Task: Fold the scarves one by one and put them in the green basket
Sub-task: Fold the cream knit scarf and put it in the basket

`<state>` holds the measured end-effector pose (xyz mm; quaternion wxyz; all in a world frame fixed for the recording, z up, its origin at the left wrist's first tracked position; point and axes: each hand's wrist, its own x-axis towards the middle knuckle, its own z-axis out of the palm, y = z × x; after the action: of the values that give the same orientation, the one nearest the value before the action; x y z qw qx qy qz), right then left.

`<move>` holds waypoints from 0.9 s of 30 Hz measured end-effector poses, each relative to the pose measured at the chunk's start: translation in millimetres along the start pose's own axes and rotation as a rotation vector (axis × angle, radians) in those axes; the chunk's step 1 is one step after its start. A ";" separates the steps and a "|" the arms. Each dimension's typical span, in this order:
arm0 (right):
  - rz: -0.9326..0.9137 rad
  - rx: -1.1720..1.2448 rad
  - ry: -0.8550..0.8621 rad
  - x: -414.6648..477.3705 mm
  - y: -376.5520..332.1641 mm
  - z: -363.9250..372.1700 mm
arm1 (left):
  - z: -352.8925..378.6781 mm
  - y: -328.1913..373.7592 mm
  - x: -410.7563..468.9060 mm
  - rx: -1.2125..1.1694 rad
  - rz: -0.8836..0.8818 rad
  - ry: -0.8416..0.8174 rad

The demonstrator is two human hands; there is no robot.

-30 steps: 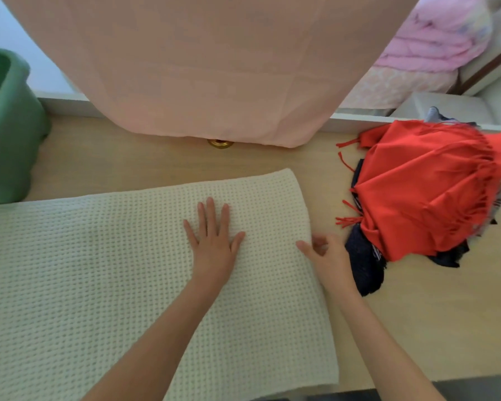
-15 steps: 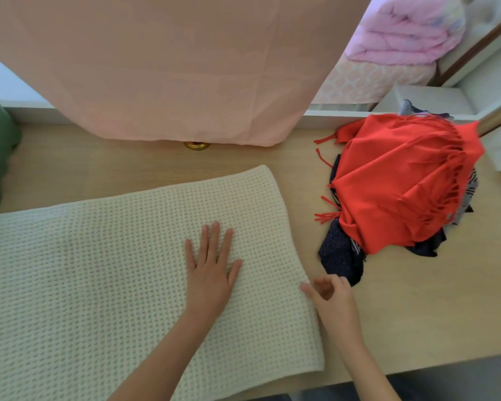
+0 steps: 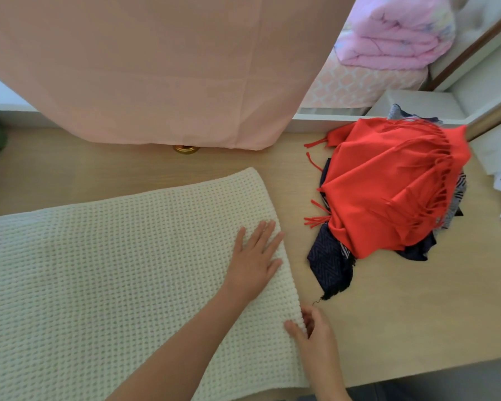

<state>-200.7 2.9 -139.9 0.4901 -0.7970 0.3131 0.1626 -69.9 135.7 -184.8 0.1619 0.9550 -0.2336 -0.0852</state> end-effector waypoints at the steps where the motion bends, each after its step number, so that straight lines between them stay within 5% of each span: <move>1: 0.010 0.024 -0.004 -1.0 2.0 -1.0 | -5.5 0.4 6.0 -0.041 -0.021 0.024; 4: 0.004 0.053 -0.007 -3.5 7.7 -5.7 | -22.7 -8.8 33.8 -0.110 -0.147 0.105; 9: 0.016 0.080 -0.095 -1.0 13.2 -11.1 | -25.0 -35.1 69.0 0.035 -0.196 -0.025; 15: 0.021 0.120 -0.119 -0.6 3.3 -15.7 | -48.8 -28.2 83.0 -0.144 -0.254 -0.068; 20: -0.062 0.164 -0.065 16.5 -21.2 -32.5 | -60.5 17.9 20.3 -0.448 -0.353 0.353; 27: -0.284 0.086 -0.021 102.6 -97.0 -46.0 | -6.0 111.8 -62.9 -0.365 -0.454 0.155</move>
<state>-62.0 -41.2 -110.6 0.5450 -0.8100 0.1984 0.0865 -170.4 73.4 -134.6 0.3253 0.9415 0.0179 -0.0869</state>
